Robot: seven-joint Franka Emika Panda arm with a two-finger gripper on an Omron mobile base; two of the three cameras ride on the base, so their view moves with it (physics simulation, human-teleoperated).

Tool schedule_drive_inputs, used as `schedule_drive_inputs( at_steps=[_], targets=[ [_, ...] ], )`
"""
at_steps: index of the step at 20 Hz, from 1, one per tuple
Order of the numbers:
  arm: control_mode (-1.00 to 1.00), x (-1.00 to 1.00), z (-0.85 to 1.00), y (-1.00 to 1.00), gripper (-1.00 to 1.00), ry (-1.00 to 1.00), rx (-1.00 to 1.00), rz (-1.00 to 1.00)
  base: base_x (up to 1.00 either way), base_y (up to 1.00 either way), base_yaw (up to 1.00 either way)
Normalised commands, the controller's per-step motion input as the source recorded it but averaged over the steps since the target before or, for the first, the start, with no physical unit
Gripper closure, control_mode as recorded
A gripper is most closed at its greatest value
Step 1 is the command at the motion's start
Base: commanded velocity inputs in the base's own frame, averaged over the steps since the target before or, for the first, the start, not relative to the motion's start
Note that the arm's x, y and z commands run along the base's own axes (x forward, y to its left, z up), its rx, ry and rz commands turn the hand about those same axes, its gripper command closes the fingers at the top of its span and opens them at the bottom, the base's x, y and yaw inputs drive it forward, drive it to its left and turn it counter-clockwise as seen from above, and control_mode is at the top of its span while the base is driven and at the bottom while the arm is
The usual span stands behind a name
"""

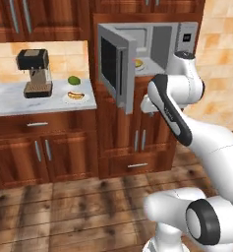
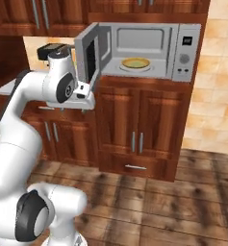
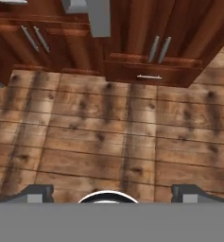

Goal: Pick the hot dog from the counter and place it in the microwave.

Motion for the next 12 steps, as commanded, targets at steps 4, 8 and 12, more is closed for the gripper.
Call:
schedule_drive_inputs(
  at_steps=[4,8,12],
  targets=[
    [1.00,0.00,0.00,0.00,-1.00,0.00,0.00,0.00,0.03,1.00,-0.03],
    [1.00,0.00,0.00,0.00,-1.00,0.00,0.00,0.00,0.93,1.00,-0.02],
    [1.00,0.00,0.00,0.00,-1.00,0.00,0.00,0.00,1.00,1.00,0.00]
  ],
)
